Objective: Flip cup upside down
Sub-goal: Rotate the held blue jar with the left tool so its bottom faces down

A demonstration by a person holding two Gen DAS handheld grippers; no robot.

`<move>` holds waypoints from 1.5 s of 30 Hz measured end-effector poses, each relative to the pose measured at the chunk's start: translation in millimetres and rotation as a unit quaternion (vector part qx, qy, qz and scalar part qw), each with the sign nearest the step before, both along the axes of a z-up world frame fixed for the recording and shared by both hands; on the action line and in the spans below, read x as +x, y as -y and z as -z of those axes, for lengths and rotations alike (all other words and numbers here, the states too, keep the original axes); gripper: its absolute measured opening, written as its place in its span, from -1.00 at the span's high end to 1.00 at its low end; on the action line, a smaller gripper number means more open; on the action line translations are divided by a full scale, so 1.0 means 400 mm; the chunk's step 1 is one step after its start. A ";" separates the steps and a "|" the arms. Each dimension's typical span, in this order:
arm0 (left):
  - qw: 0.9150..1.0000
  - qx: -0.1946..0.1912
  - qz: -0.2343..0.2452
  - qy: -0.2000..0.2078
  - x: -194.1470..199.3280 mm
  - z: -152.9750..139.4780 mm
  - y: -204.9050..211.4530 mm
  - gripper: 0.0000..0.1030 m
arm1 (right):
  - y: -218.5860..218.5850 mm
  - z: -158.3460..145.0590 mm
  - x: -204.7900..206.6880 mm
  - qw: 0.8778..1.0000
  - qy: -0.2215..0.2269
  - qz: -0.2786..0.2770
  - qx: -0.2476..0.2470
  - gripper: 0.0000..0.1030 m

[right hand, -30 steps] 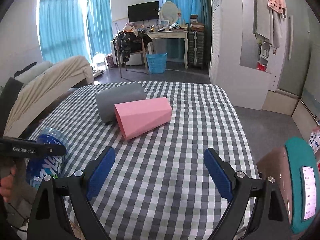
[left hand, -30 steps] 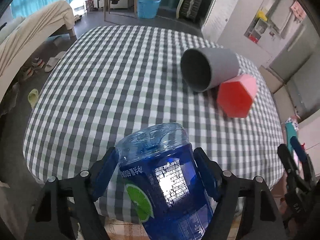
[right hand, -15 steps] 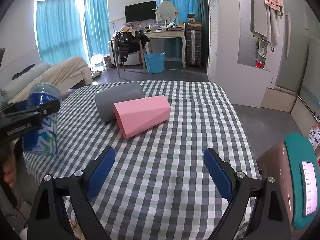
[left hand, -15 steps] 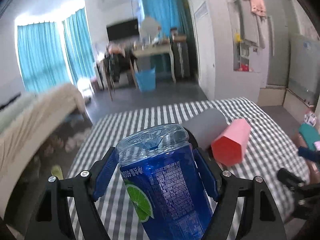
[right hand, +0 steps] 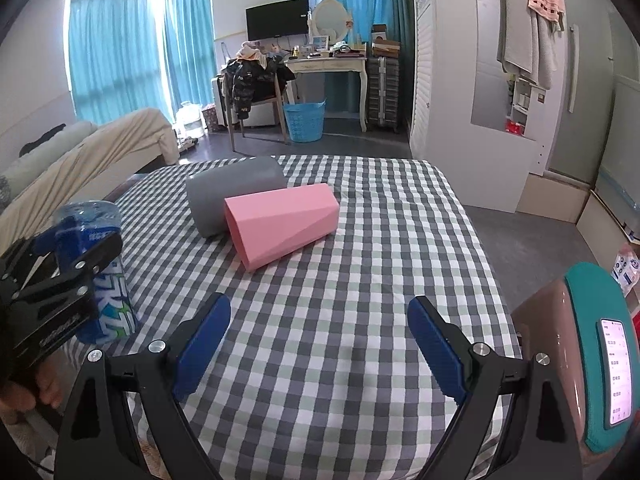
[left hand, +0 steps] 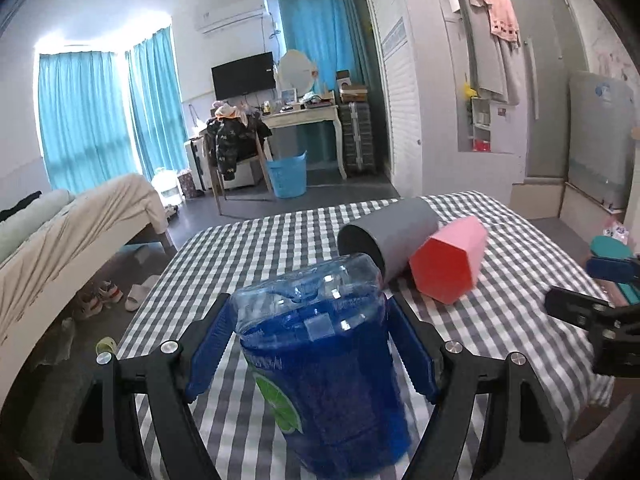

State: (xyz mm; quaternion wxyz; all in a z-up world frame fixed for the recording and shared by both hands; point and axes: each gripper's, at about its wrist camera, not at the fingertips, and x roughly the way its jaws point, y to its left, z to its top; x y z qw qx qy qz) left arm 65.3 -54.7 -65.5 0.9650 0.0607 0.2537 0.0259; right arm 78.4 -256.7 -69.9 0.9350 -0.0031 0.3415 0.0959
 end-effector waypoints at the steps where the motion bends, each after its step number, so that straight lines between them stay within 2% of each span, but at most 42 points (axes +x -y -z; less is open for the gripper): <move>1: 1.000 -0.005 0.005 -0.006 -0.011 0.000 0.000 -0.52 | -0.002 -0.002 -0.004 1.000 0.001 -0.002 0.000 -0.76; 4: 0.998 -0.039 0.026 -0.052 -0.031 0.015 -0.001 -0.52 | -0.011 -0.007 -0.010 1.000 0.002 -0.004 -0.002 -0.76; 8: 0.994 -0.048 0.044 -0.084 -0.036 0.049 0.000 -0.52 | -0.019 -0.010 -0.019 1.000 0.003 -0.006 -0.004 -0.76; 10: 0.992 -0.065 0.045 -0.102 -0.023 0.064 -0.006 -0.52 | -0.022 -0.011 -0.022 1.000 0.002 -0.007 -0.005 -0.76; 11: 0.990 -0.073 0.045 -0.109 -0.020 0.072 -0.010 -0.45 | -0.024 -0.012 -0.025 1.000 0.002 -0.008 -0.006 -0.76; 12: 0.988 -0.084 0.054 -0.121 -0.015 0.082 -0.014 -0.24 | -0.025 -0.013 -0.027 1.000 0.002 -0.009 -0.006 -0.76; 13: 0.987 -0.085 0.057 -0.124 -0.015 0.085 -0.015 -0.24 | -0.025 -0.014 -0.029 1.000 0.003 -0.009 -0.006 -0.76; 20: 0.990 -0.084 0.056 -0.098 -0.003 0.056 -0.016 -0.24 | -0.024 -0.015 -0.029 1.000 0.002 -0.005 -0.008 -0.76; 27: 0.993 -0.079 0.056 -0.073 0.114 0.014 -0.027 -0.24 | -0.038 0.005 -0.009 1.000 -0.009 -0.009 -0.013 -0.76; 35: 0.988 -0.078 0.049 -0.122 0.211 0.086 -0.033 -0.24 | -0.028 0.027 0.024 1.000 -0.020 -0.002 -0.016 -0.76; 45: 0.988 -0.083 0.064 -0.111 0.224 0.096 -0.033 -0.29 | -0.050 0.043 0.057 0.999 -0.029 -0.006 -0.028 -0.76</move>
